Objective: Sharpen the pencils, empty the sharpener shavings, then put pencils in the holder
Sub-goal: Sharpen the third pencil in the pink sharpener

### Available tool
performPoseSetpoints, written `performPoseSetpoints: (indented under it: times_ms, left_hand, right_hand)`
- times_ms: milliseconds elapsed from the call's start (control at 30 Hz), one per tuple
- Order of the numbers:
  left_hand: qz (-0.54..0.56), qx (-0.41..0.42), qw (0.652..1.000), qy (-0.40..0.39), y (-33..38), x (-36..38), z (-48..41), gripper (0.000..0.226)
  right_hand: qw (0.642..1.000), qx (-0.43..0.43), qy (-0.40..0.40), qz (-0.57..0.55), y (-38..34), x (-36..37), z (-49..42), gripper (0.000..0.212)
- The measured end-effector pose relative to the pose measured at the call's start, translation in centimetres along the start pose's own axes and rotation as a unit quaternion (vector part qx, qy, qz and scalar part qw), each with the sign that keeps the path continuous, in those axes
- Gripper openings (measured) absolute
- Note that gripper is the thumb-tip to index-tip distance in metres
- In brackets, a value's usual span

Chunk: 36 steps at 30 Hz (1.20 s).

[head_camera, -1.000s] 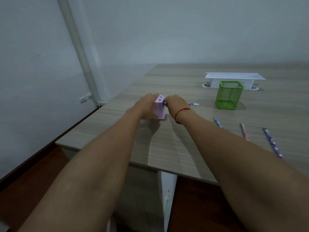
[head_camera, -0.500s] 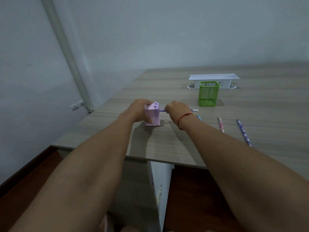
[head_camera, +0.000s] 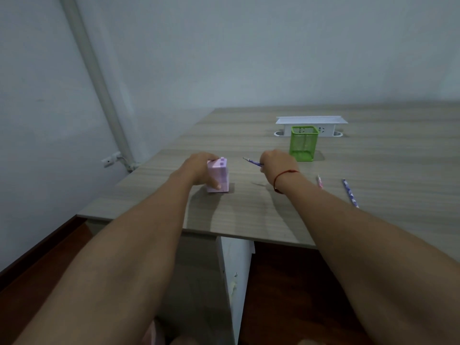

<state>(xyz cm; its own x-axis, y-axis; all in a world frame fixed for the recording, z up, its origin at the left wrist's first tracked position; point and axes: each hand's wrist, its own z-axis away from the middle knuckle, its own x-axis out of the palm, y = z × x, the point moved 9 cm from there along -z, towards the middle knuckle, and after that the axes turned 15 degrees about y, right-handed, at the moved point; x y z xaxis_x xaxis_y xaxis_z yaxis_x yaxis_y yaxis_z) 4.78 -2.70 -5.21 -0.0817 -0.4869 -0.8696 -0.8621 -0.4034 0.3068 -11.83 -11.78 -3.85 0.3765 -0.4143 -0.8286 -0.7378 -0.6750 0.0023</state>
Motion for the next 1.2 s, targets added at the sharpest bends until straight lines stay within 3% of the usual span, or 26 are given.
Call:
performPoseSetpoints:
  times_ms: [233, 633, 800, 1000, 1200]
  left_hand:
    - [0.013, 0.0, 1.0, -0.006, 1.5, 0.4, 1.0, 0.089]
    - [0.048, -0.002, 0.999, 0.007, 3.9, 0.8, 2.9, 0.076]
    - [0.051, -0.009, 0.999, 0.009, 4.5, 0.9, 3.8, 0.085]
    - [0.047, -0.002, 0.999, 0.018, 4.8, 0.8, 4.2, 0.082]
    - [0.065, 0.005, 0.998, 0.021, 4.7, 0.5, 4.3, 0.083]
  right_hand:
    - [0.999, 0.043, 0.011, -0.027, 0.5, -0.8, 1.3, 0.021]
    - [0.992, 0.118, -0.04, -0.016, 2.6, 1.5, 5.1, 0.028]
    - [0.985, 0.17, -0.011, 0.026, 6.9, -1.6, 4.8, 0.026]
    - [0.97, 0.211, -0.085, 0.088, 11.7, -0.9, 8.0, 0.033]
    - [0.977, 0.198, -0.04, 0.071, 11.2, -1.0, 7.7, 0.029]
